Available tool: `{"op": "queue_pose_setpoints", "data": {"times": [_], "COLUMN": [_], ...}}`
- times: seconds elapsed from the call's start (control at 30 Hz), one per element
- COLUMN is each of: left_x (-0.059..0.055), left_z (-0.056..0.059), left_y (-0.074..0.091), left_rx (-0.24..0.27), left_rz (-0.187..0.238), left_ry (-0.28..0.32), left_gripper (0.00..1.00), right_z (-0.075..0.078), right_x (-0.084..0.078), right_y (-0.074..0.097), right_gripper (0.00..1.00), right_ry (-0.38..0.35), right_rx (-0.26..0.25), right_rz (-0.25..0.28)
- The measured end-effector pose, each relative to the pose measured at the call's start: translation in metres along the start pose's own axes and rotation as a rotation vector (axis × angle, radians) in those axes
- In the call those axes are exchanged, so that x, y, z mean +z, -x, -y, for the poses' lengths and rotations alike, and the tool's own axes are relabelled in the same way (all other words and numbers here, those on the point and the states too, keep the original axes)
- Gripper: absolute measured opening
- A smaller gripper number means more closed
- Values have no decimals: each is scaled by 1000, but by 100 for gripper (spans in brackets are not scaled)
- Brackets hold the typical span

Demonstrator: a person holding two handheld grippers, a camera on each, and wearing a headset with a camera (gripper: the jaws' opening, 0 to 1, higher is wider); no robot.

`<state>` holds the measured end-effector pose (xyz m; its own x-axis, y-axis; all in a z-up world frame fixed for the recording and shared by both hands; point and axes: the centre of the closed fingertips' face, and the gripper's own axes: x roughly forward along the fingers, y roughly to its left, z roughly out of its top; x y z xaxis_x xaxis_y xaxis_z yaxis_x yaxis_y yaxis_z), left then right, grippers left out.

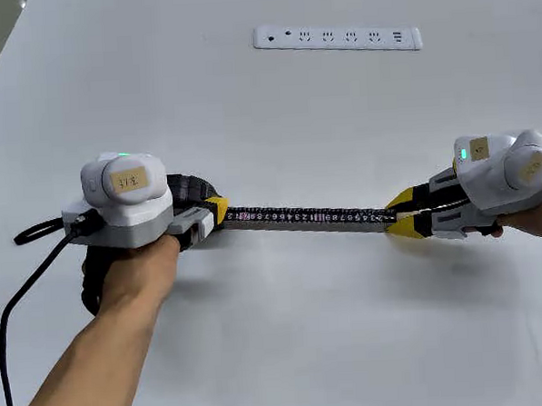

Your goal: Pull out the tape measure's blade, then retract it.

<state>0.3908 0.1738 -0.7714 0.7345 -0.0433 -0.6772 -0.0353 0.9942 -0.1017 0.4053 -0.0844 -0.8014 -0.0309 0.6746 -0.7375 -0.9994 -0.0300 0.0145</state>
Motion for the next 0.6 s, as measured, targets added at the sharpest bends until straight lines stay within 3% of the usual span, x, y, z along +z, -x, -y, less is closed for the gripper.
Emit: {"op": "queue_pose_setpoints", "data": {"times": [0.6], "left_x": [-1], "left_z": [0], "left_y": [1], "left_rx": [-8], "left_rz": [-4], "left_ry": [8], "left_gripper": [55], "right_z": [-1], "right_x": [10], "right_y": [-10], "right_gripper": [10], "right_ry": [6], "right_rx": [8], "right_rz": [13]}}
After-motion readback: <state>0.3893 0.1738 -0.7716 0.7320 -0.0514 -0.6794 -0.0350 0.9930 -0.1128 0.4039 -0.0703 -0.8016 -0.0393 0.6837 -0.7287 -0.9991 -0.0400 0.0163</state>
